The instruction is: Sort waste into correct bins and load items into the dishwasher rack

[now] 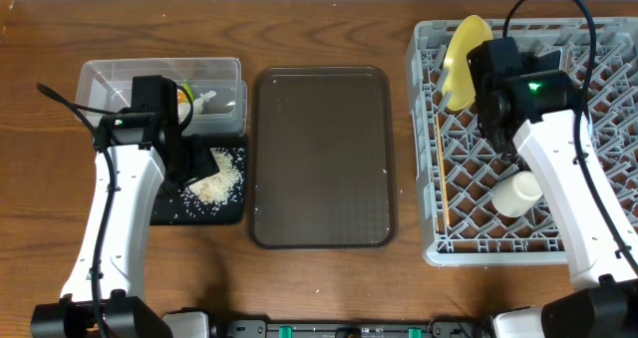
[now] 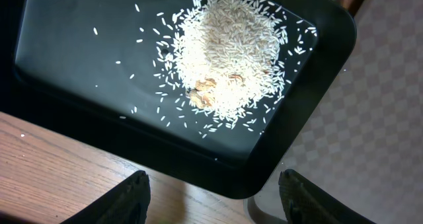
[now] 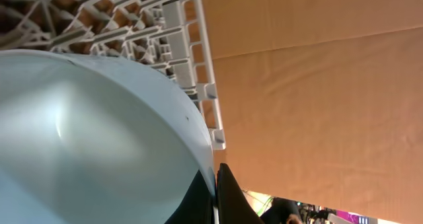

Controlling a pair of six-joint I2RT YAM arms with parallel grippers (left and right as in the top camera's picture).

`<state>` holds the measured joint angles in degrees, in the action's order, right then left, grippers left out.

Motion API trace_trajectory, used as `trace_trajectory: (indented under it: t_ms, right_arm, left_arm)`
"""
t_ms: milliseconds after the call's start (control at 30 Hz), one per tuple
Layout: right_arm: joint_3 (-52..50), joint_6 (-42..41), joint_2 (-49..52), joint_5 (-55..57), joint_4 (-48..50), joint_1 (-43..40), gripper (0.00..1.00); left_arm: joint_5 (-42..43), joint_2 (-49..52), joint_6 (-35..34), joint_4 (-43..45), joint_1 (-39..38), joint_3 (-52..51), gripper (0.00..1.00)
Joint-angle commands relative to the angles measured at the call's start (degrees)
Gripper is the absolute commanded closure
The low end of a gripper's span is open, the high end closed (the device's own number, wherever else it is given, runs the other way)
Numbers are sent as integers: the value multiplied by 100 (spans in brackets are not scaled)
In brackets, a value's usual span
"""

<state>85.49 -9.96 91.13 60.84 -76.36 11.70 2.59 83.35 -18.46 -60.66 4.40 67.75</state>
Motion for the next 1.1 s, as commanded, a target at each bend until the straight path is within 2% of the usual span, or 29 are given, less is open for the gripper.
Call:
trace_trajectory:
  t_ms: [0,167,333,633,1067]
  right_arm:
    - [-28,37,-4,-374,-96,35,99]
    - [-114,-361,-4,-588,-380,232,99]
    - [-271,-372,-4,-623,-474,457,99]
    - [-852,-372,-4,-380,-184,817,99]
    - [-929,-372,411,-105,50,1246,99]
  left_arm:
    - [-70,-24,-72,-15,9,72,35]
    - [-70,-24,-72,-15,9,72,35]
    - [-70,-24,-72,-15,9,72,35]
    - [-70,-24,-72,-13,9,72,34]
    - [-68,-24,-72,-15,9,72,34]
